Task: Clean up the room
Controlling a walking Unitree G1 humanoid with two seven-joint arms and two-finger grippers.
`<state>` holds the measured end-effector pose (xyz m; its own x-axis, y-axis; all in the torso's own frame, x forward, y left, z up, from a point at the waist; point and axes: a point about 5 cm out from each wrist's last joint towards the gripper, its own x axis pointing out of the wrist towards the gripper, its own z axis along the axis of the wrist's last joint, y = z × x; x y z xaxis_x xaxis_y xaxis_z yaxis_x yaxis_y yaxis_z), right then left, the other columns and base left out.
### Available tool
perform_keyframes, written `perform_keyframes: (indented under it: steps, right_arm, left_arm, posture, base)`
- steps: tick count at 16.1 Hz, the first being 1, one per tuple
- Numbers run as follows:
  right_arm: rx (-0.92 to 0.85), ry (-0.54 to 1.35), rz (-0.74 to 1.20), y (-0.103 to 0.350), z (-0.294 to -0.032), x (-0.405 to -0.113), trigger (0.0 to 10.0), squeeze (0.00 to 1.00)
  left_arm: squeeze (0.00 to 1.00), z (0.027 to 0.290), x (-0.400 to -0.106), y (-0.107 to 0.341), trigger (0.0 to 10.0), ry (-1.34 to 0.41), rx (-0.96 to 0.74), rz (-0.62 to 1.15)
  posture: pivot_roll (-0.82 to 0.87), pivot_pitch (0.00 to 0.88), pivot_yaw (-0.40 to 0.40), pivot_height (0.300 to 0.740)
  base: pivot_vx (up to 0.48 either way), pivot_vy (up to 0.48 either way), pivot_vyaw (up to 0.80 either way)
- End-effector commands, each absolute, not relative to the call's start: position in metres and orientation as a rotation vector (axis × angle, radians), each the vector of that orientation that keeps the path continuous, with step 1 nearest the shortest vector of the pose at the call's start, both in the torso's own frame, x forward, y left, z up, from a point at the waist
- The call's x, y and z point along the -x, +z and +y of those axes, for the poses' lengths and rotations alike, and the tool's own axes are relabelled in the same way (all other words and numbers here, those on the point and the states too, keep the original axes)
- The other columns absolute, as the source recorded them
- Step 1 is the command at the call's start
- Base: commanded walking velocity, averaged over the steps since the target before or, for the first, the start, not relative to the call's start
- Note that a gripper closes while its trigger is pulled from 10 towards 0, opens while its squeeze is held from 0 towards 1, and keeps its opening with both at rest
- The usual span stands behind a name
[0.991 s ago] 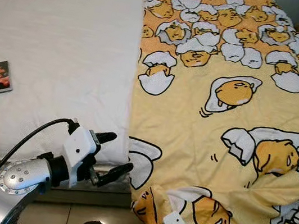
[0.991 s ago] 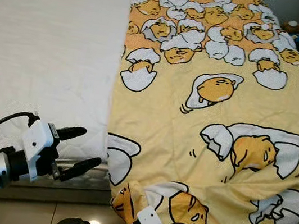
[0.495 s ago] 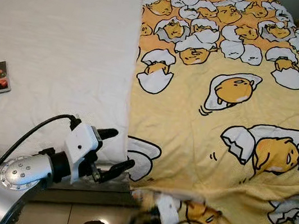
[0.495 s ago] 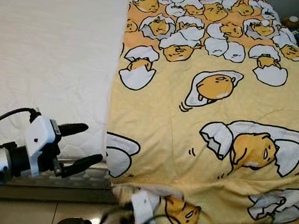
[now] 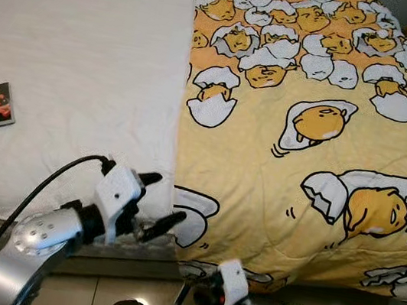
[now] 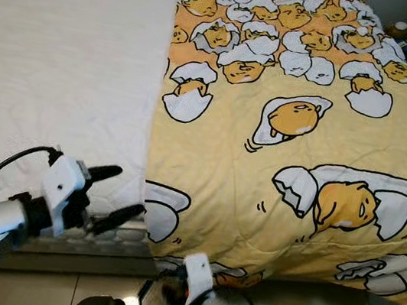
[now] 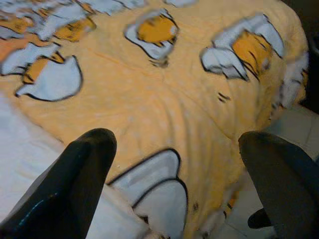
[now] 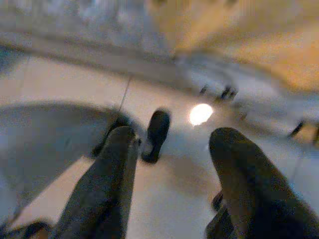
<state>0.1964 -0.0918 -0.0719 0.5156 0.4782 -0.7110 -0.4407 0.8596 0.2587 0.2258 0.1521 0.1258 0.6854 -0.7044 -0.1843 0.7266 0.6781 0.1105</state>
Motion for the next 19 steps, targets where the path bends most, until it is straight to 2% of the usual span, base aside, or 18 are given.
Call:
perform_keyframes:
  steps: [1, 2, 3, 5, 7, 8, 10, 12, 16, 19]
  right_arm:
    - [-0.034, 0.531, 0.823, -0.067, -0.094, -0.204, 10.0, 1.0]
    - [-0.008, 0.496, 0.738, -0.058, -0.096, -0.218, 10.0, 1.0]
    - [-0.008, 0.453, 0.652, -0.048, -0.099, -0.231, 10.0, 0.0]
    - [-0.039, 0.358, 0.512, -0.029, -0.109, -0.251, 10.0, 0.0]
    - [-0.038, 0.236, 0.278, 0.007, -0.13, -0.271, 10.0, 0.0]
    - [-0.017, 0.196, 0.163, 0.029, -0.142, -0.275, 10.0, 0.0]
    - [0.002, 0.144, 0.051, 0.053, -0.154, -0.275, 10.0, 0.0]
    - [-0.031, 0.07, -0.147, 0.094, -0.166, -0.274, 10.0, 0.0]
    - [-0.034, 0.008, -0.256, 0.123, -0.17, -0.278, 10.0, 0.0]
    - [-0.114, -0.036, -0.214, 0.122, -0.163, -0.281, 10.0, 0.0]
  left_arm:
    - [0.0, 0.156, -0.228, 0.123, 10.0, -0.778, -0.188, 0.147]
    - [0.0, 0.157, -0.238, 0.123, 10.0, -0.695, -0.179, 0.128]
    - [0.0, 0.156, -0.248, 0.122, 10.0, -0.621, -0.164, 0.112]
    - [0.0, 0.155, -0.26, 0.121, 10.0, -0.524, -0.111, 0.087]
    - [0.0, 0.157, -0.276, 0.125, 10.0, -0.356, -0.027, 0.03]
    - [0.0, 0.16, -0.28, 0.132, 10.0, -0.284, 0.004, -0.018]
    - [0.0, 0.163, -0.285, 0.138, 10.0, -0.21, 0.015, -0.067]
    - [0.0, 0.163, -0.288, 0.143, 10.0, -0.156, 0.006, -0.099]
    - [0.0, 0.15, -0.297, 0.159, 10.0, -0.212, -0.061, -0.137]
    - [0.0, 0.159, -0.298, 0.15, 10.0, -0.15, -0.016, -0.112]
  posture:
    - [0.18, 0.114, 0.025, 0.74]
    - [0.16, 0.091, 0.017, 0.74]
    - [0.14, 0.075, 0.01, 0.74]
    - [0.11, 0.037, -0.006, 0.74]
    - [0.09, 0.0, -0.027, 0.74]
    - [0.08, 0.0, -0.036, 0.74]
    - [0.07, 0.0, -0.048, 0.74]
    - [0.06, 0.0, -0.054, 0.74]
    - [0.06, 0.0, -0.035, 0.74]
    - [0.06, 0.0, -0.026, 0.74]
  base:
    - [0.0, 0.0, 0.0]
    - [0.0, 0.0, 0.0]
    - [0.0, 0.0, 0.0]
    - [0.0, 0.0, 0.0]
    - [0.0, 0.0, 0.0]
    - [0.0, 0.0, 0.0]
    - [0.0, 0.0, 0.0]
    - [0.0, 0.0, 0.0]
    - [0.0, 0.0, 0.0]
    - [0.0, 0.0, 0.0]
